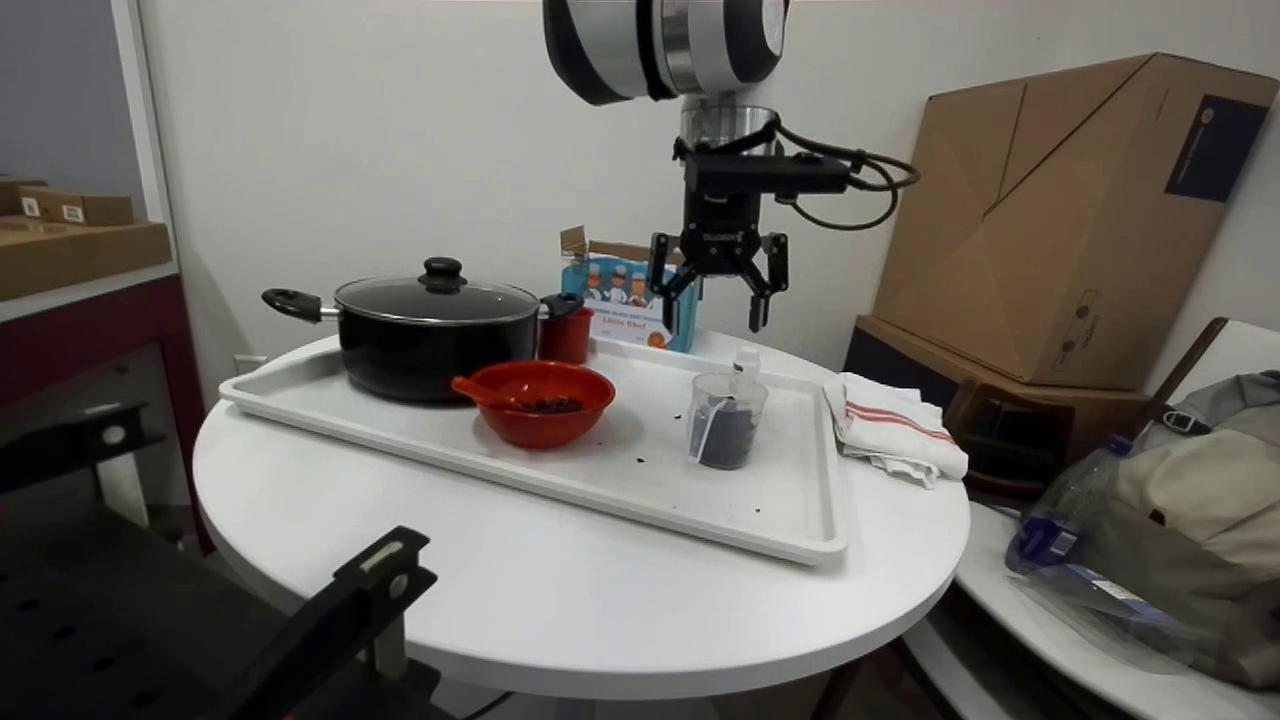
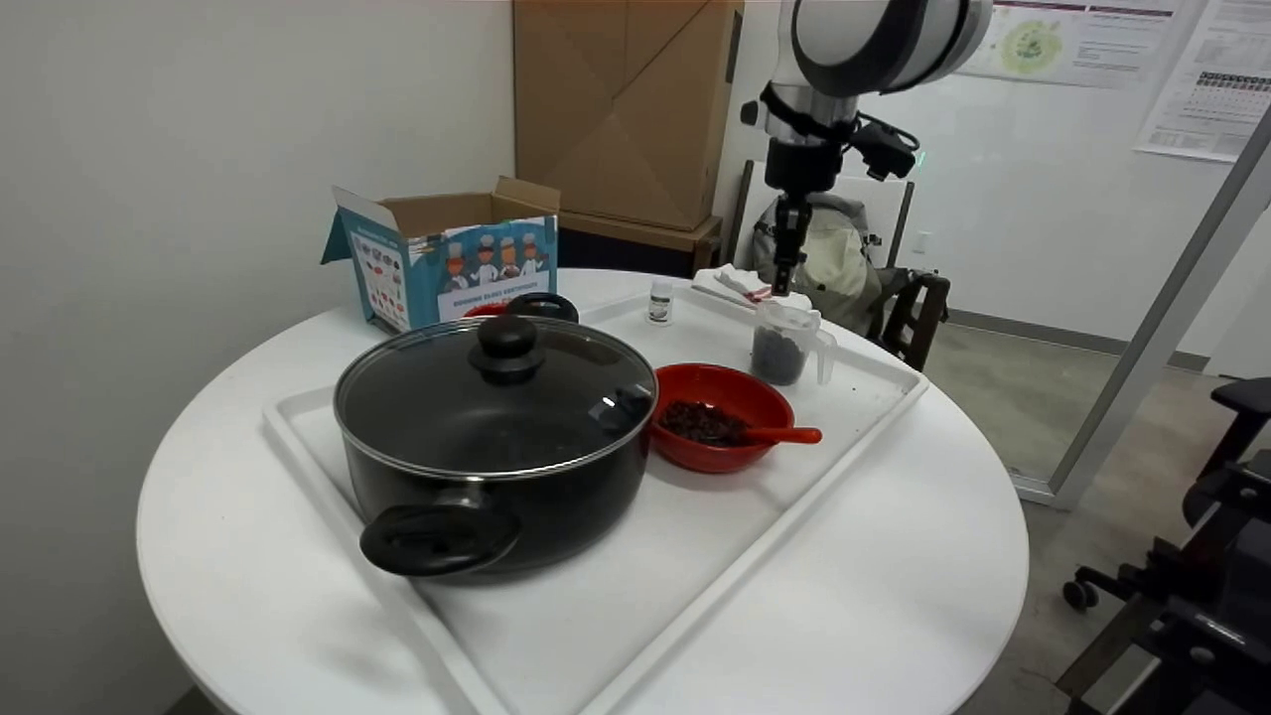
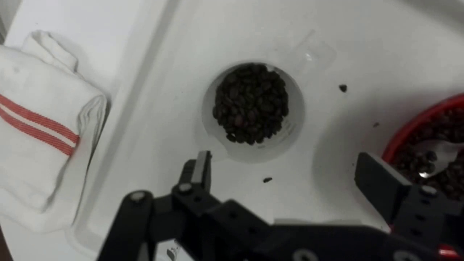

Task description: Pick up the jug and pour its contents in the red bowl

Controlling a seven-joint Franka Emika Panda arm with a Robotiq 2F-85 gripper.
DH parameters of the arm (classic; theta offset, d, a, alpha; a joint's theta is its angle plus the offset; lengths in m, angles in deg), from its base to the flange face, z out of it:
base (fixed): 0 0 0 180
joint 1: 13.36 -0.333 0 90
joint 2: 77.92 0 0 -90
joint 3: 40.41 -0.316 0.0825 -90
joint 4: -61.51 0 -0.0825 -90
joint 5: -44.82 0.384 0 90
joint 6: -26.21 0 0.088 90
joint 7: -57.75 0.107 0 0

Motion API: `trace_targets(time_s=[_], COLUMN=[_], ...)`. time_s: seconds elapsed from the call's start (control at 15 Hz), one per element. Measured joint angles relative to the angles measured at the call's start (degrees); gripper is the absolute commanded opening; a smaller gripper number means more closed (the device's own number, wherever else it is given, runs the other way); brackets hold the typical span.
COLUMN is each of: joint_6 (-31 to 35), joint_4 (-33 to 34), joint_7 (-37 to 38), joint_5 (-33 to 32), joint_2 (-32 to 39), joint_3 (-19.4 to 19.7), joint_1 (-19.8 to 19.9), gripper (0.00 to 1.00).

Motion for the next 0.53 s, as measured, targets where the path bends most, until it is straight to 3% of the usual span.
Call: trace_targets(time_s=[0.27, 0.53], joint_6=[-0.2, 1.9], joint_4=[-5.5, -15.1], joint_7=[7.4, 4.9], joint_5=[7.7, 22.4], joint_2=[-6.4, -16.5], joint_3=[-3.3, -10.5], joint_1=[-0.4, 1.5], gripper=[1.00, 1.00])
